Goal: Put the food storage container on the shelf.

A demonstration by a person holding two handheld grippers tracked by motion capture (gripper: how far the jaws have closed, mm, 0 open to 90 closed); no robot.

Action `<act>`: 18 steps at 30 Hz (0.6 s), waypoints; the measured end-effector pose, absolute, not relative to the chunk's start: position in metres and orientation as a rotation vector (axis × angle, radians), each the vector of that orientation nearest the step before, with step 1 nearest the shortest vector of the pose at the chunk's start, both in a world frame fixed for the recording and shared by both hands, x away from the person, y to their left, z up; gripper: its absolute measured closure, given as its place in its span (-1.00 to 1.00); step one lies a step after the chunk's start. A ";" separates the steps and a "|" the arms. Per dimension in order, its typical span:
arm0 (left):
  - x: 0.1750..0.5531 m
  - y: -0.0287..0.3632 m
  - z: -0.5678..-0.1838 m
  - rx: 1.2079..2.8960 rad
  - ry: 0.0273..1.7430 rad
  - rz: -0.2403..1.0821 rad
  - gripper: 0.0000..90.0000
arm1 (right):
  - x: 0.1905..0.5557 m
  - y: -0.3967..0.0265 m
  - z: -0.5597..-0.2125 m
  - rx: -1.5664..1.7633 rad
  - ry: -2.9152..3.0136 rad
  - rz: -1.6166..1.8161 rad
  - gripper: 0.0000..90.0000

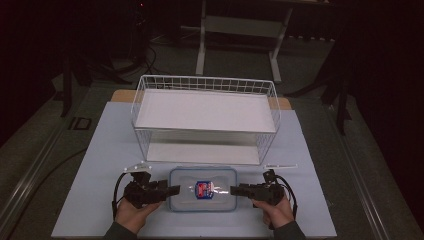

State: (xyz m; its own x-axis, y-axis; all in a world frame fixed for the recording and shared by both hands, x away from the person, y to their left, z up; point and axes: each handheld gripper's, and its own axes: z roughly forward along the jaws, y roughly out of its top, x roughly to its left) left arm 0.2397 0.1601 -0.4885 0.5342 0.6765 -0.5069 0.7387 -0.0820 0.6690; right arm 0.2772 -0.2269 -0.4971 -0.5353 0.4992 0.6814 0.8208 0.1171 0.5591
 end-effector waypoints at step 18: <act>0.234 0.160 -0.473 1.774 1.098 0.020 0.05 | 0.270 -0.226 -0.476 -1.215 -2.201 -1.510 0.15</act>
State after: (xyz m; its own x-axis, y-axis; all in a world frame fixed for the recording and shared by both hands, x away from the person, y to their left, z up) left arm 0.2344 0.1597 -0.4730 0.5865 0.6765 -0.4453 0.6594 -0.0796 0.7476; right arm 0.2702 -0.2256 -0.4761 -0.6388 0.5081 0.5776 0.7218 0.1362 0.6785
